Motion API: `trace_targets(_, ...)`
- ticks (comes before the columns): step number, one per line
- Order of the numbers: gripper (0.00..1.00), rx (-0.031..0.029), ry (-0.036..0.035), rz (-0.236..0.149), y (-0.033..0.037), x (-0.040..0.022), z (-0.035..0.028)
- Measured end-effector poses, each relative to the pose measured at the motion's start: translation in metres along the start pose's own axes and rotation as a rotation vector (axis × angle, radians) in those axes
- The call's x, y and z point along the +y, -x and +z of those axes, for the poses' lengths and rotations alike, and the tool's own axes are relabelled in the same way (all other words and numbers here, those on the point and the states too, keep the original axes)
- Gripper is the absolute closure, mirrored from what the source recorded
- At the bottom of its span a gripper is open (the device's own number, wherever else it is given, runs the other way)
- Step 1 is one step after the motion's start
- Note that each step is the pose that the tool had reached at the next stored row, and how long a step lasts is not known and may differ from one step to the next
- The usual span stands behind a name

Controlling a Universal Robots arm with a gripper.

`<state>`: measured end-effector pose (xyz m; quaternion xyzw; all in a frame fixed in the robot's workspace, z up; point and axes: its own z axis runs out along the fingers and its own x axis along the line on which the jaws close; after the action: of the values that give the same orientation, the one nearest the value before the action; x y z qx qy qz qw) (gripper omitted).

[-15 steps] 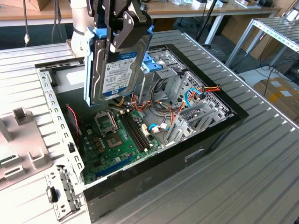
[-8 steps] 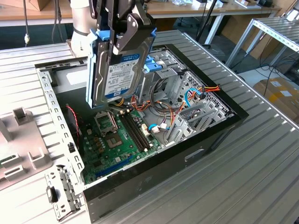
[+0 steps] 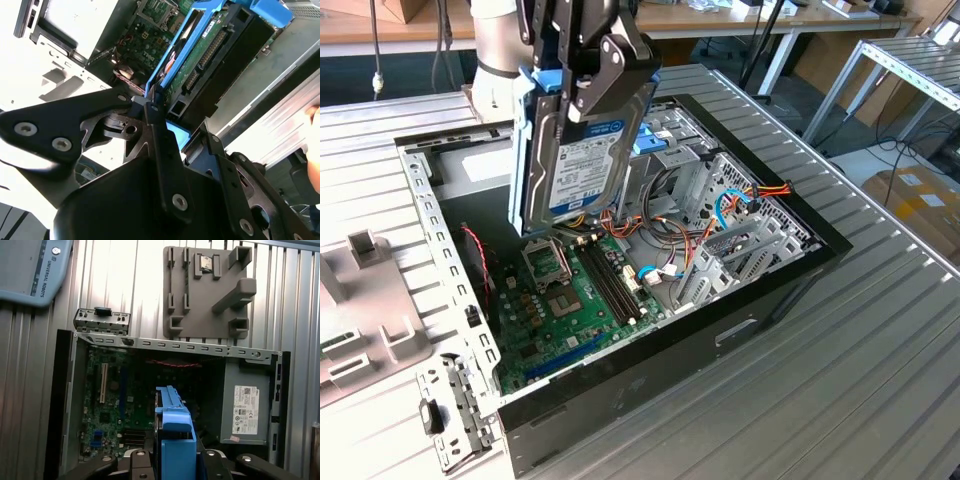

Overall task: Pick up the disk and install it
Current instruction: 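Pick up the disk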

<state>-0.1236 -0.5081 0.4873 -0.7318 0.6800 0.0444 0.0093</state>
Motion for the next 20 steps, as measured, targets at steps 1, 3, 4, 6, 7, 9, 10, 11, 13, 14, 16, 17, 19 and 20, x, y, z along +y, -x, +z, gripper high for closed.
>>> trace_targets(1, 0.63, 0.0000, 0.0000, 0.000, -0.0005, -0.0001, 0.0000)
trace_targets(3, 0.63, 0.0003, 0.0000, 0.000, -0.0035, -0.0009, -0.0001)
trace_targets(4, 0.63, 0.0003, 0.0000, 0.000, -0.0047, -0.0013, -0.0001)
trace_targets(6, 0.63, 0.0004, 0.0000, 0.000, -0.0060, -0.0017, -0.0002)
trace_targets(7, 0.63, 0.0003, 0.0000, 0.000, -0.0070, -0.0020, -0.0002)
trace_targets(9, 0.63, 0.0005, 0.0001, 0.000, -0.0086, -0.0026, -0.0003)
trace_targets(10, 0.63, 0.0005, 0.0000, 0.000, -0.0093, -0.0028, -0.0002)
trace_targets(11, 0.63, 0.0005, 0.0000, 0.000, -0.0104, -0.0032, -0.0002)
trace_targets(13, 0.63, 0.0007, 0.0000, 0.000, -0.0125, -0.0039, -0.0003)
trace_targets(14, 0.63, 0.0008, 0.0000, 0.000, -0.0137, -0.0043, -0.0004)
trace_targets(16, 0.63, 0.0009, 0.0001, 0.000, -0.0163, -0.0055, -0.0004)
trace_targets(17, 0.63, 0.0010, 0.0001, 0.000, -0.0168, -0.0057, -0.0005)
trace_targets(19, 0.63, 0.0011, 0.0001, 0.000, -0.0180, -0.0064, -0.0005)
trace_targets(20, 0.63, 0.0011, 0.0000, 0.000, -0.0186, -0.0067, -0.0005)
